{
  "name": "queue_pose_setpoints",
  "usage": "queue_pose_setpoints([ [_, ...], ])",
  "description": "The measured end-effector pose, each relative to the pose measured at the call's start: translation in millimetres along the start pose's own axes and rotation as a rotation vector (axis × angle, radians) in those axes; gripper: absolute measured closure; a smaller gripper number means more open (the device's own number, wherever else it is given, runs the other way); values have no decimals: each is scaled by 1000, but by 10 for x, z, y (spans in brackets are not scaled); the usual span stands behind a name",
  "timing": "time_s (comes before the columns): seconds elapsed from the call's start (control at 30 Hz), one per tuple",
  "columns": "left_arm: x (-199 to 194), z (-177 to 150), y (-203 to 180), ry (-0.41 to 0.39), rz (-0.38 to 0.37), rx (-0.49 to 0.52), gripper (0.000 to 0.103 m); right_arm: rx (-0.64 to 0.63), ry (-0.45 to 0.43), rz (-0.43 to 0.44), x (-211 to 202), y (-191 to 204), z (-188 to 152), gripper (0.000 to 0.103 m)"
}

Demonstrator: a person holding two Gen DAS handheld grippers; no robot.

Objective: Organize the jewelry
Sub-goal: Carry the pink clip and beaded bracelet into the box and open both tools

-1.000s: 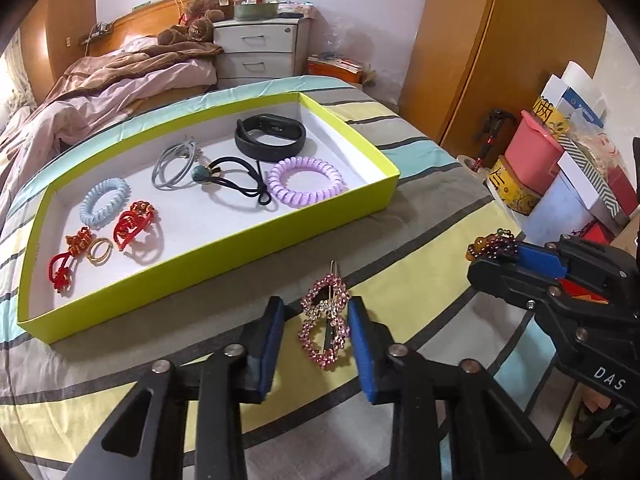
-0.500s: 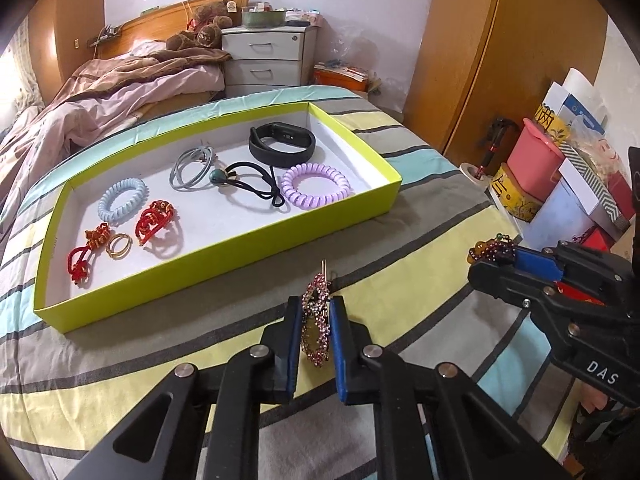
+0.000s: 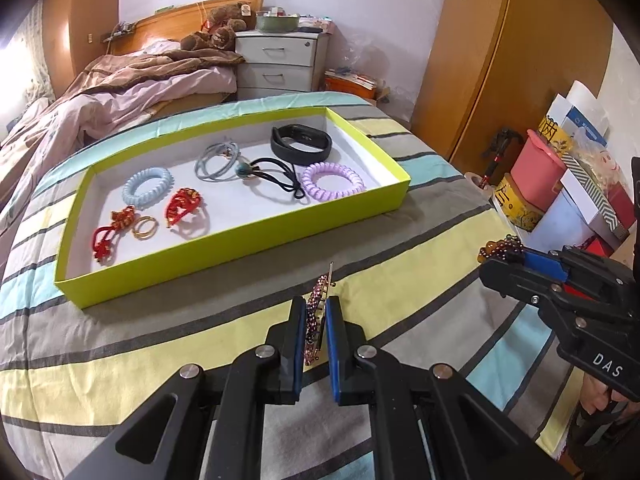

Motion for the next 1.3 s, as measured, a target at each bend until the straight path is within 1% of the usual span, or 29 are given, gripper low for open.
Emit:
queue_pose_setpoints([
  [0.33, -169, 32, 181, -36, 27, -29, 93, -3, -19, 2, -14, 73, 60, 80],
  [0.57, -354, 116, 337, -83, 58, -43, 93, -18, -40, 7, -6, 175, 185, 80],
  [0.83, -466, 241, 567, -111, 70, -65, 93, -47, -53, 16, 39, 337, 369, 80],
  [1.1, -371, 489, 888, -120, 89, -98, 93, -58, -51, 16, 269, 400, 618, 80],
  [1.3, -126, 667, 1107, -102, 100, -107, 93, -54, -22, -7, 596, 303, 814, 80],
])
Point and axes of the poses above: each gripper's, at about its wrist camera, not at the fingertips, and x roughly the way its jaws point, y to its left, z to its top, the point moved 2 cm from there along x, roughly the way its jaws point, and after that the axes turned 8 degrees about z, right-handed, at the moved point
